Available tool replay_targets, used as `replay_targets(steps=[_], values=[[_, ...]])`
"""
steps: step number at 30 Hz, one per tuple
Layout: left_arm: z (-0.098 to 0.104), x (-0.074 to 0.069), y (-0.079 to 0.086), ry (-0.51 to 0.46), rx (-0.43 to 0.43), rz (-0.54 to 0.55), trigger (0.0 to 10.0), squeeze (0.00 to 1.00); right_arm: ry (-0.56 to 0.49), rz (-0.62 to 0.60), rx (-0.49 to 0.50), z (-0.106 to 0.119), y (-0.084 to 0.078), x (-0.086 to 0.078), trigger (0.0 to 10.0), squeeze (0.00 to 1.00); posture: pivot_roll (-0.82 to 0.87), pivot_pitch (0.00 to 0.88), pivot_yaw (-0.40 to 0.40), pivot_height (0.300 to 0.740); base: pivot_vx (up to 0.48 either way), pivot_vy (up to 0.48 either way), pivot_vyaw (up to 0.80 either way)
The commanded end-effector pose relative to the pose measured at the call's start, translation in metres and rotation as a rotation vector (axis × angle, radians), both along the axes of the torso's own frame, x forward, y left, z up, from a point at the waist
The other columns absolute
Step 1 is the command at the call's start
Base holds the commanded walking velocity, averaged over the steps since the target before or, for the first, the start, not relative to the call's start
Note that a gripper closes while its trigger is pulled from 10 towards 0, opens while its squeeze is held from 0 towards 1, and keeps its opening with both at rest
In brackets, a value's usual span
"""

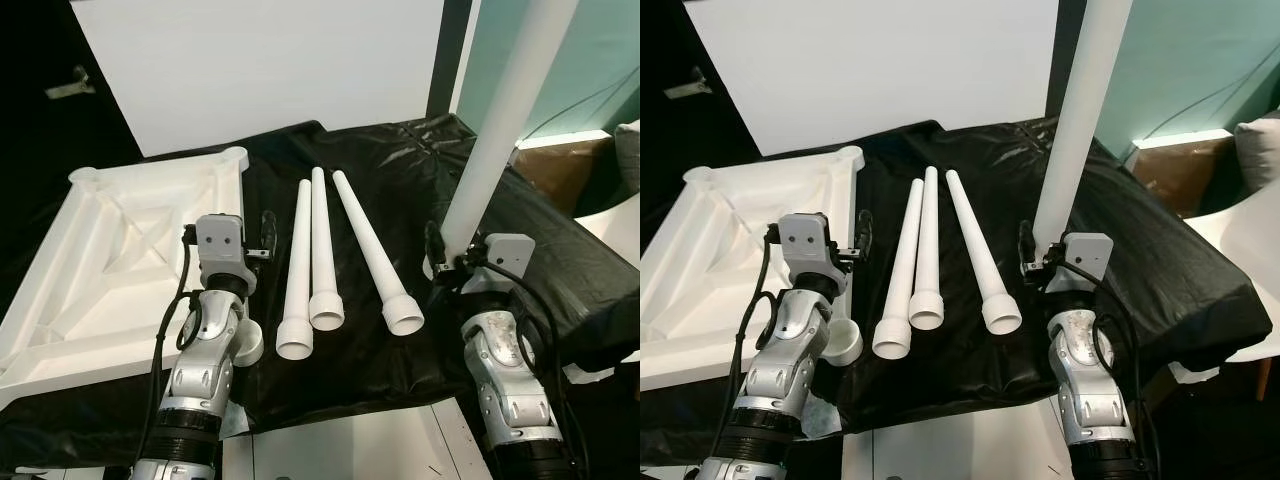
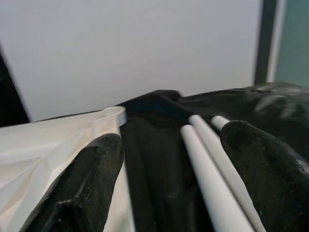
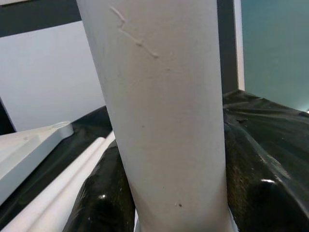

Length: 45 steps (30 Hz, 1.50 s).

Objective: Building children table

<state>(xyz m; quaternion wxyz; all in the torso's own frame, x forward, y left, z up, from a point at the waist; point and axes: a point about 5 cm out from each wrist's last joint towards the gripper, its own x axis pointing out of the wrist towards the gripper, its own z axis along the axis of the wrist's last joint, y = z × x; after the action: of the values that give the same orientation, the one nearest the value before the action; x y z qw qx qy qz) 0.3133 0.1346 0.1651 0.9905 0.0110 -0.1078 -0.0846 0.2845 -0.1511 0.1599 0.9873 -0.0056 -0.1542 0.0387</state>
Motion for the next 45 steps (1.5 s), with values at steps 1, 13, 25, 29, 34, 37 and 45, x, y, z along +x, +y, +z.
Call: replay_targets(steps=[1,13,25,29,34,37,45], values=[[0.0011,0.0028,0.0005,0.001,0.008,0.005,10.0,0.0,-0.015,0.005,0.003,0.0036,0.0011,0.0016,10.0,0.0,-0.09,0.0,0.052,0.74,0.292,0.0,0.0],[0.0018,0.0029,-0.0009,0.001,0.007,0.004,10.0,0.0,-0.01,0.009,0.006,0.0025,0.0016,0.002,10.0,0.0,-0.09,0.0,0.053,0.74,0.072,0.0,0.0],[0.0045,0.0031,-0.0013,-0.017,0.012,-0.007,10.0,0.0,-0.013,0.008,0.015,0.0026,0.0033,0.0039,10.0,0.0,-0.08,0.0,0.06,0.74,0.0,0.0,0.0],[0.0047,0.0036,-0.0008,-0.015,0.018,-0.009,10.0,0.0,-0.007,-0.006,0.031,0.0018,0.0021,0.0044,10.0,0.0,-0.08,0.0,0.064,0.74,0.0,0.0,0.2],[0.0045,0.0039,-0.0001,-0.014,0.022,-0.01,10.0,0.0,-0.004,-0.008,0.034,0.0012,0.0023,0.0043,10.0,0.0,-0.08,0.0,0.066,0.74,0.0,0.0,0.8],[0.0042,0.0041,0.0004,-0.012,0.024,-0.011,10.0,0.0,-0.001,-0.01,0.037,0.0003,0.0028,0.004,10.0,0.0,-0.08,0.0,0.067,0.74,0.0,0.0,0.8],[0.004,0.0044,0.0005,-0.012,0.026,-0.012,10.0,0.0,-0.003,-0.009,0.043,0.0004,0.0033,0.0042,10.0,0.0,-0.08,0.0,0.069,0.74,0.0,0.0,0.8]])
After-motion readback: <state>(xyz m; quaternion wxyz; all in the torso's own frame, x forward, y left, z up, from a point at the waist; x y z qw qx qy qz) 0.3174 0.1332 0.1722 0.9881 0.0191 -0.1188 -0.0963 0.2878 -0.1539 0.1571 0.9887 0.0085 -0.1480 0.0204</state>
